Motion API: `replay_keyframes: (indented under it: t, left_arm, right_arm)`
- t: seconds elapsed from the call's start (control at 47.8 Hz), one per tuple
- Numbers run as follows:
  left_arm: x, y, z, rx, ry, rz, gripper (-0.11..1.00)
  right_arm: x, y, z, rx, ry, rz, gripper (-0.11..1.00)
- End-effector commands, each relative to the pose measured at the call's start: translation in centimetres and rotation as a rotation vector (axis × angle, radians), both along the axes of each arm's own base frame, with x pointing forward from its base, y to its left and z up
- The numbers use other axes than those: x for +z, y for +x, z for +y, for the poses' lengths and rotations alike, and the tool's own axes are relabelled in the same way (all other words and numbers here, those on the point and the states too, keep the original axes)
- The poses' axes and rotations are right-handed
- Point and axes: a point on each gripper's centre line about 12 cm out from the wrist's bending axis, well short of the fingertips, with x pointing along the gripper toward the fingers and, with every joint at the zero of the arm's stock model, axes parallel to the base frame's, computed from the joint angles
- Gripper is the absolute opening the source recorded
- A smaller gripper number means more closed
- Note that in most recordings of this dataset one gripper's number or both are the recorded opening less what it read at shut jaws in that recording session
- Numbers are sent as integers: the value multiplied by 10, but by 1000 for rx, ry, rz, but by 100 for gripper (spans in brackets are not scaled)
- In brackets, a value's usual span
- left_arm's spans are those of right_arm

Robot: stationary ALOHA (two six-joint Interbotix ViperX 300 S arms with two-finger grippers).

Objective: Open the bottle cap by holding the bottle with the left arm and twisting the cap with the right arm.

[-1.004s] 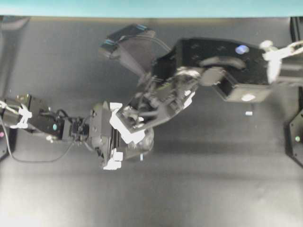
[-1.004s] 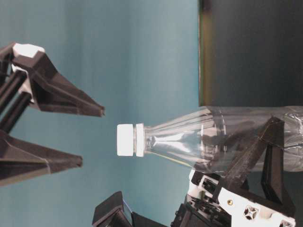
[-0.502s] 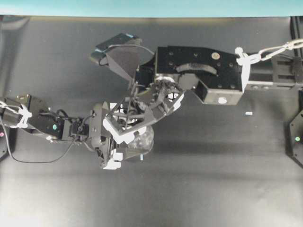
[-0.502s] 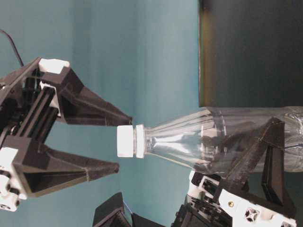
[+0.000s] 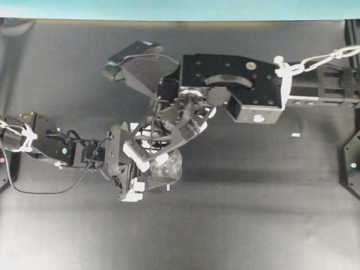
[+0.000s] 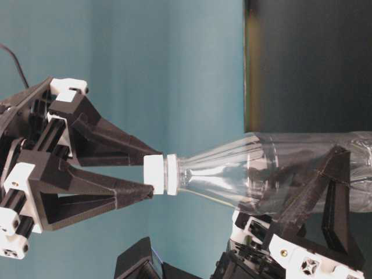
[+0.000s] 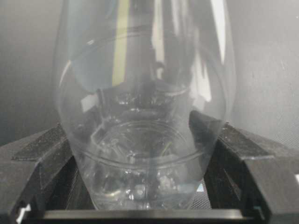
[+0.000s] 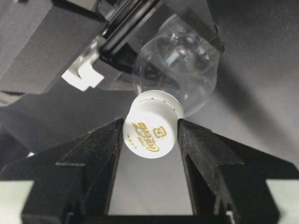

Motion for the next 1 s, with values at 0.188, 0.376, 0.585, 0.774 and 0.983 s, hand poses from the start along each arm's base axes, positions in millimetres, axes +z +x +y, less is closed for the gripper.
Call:
replay_keyframes:
  t: [0.188, 0.376, 0.585, 0.774, 0.983]
  left_arm:
    - [0, 1, 0, -3, 2, 1, 80]
    - [0, 1, 0, -1, 2, 1, 80]
    - [0, 1, 1, 2, 0, 2, 80]
    - [-1, 1, 1, 3, -1, 14, 80]
    - [-1, 1, 1, 3, -2, 23, 80]
  right_arm:
    - [14, 5, -14, 283, -72, -30, 37]
    - [21, 10, -13, 539, -132, -66, 37]
    - [23, 9, -13, 797, -184, -68, 37]
    - [23, 9, -8, 985, -222, -99, 37]
    - [21, 9, 3, 1141, -263, -122, 37]
